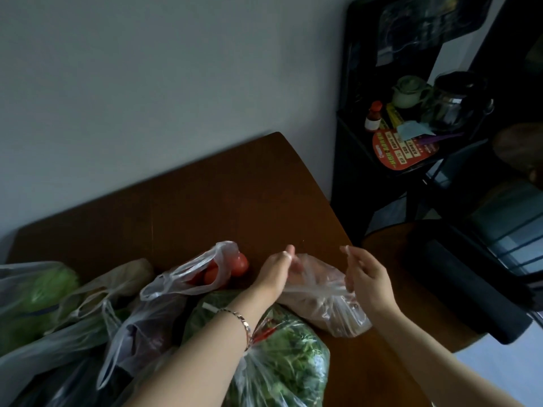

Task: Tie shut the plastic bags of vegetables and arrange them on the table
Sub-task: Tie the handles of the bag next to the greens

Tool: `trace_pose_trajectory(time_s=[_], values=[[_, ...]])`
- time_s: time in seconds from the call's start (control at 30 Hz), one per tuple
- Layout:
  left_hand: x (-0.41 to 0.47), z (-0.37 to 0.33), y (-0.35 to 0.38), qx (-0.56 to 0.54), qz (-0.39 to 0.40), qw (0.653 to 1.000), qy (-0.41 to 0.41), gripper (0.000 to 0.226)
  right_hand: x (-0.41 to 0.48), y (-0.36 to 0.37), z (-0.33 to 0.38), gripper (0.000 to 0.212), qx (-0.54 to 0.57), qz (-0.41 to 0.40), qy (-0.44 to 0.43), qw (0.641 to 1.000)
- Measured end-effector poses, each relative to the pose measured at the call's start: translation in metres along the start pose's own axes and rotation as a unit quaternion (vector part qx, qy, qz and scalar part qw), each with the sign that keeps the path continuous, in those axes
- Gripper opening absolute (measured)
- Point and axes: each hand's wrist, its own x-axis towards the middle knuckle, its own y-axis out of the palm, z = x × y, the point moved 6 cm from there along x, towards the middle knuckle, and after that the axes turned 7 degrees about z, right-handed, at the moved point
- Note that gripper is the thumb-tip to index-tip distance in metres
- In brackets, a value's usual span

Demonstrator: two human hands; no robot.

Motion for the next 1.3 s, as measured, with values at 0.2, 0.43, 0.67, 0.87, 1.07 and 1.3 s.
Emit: trace_pose_trajectory(time_s=[0.2,0.43,0.67,0.87,1.07,1.3], values=[[-0.019,-0.007,0.033,-0.034,0.185,0.982,0.001,0.03,0.004,0.011,0.053,0.019,-0.044,0.059,-0.131,0.989],[-0.018,0.016,0.032,-0.151,0.202,0.967,-0.043,0.068,0.0,-0.003,-0.004,0.014,-0.079,0.002,-0.047,0.996],[-0.031,-0.001,0.033,-0.128,0.213,0.968,-0.011,0.076,-0.007,0.023,-0.012,0.015,-0.239,0.085,-0.101,0.962],[-0.036,-0.023,0.006,-0.125,0.036,0.991,0.032,0.059,-0.009,0.032,-0.023,0.017,-0.152,0.057,-0.032,0.986],[-0.049,-0.044,-0.005,-0.036,-0.009,0.996,0.082,0.056,-0.008,0.039,-0.015,0.021,-0.08,0.058,-0.007,0.995],[-0.032,-0.064,0.018,-0.143,0.07,0.984,0.078,0.039,-0.005,0.049,-0.012,0.029,-0.242,0.167,-0.081,0.952]])
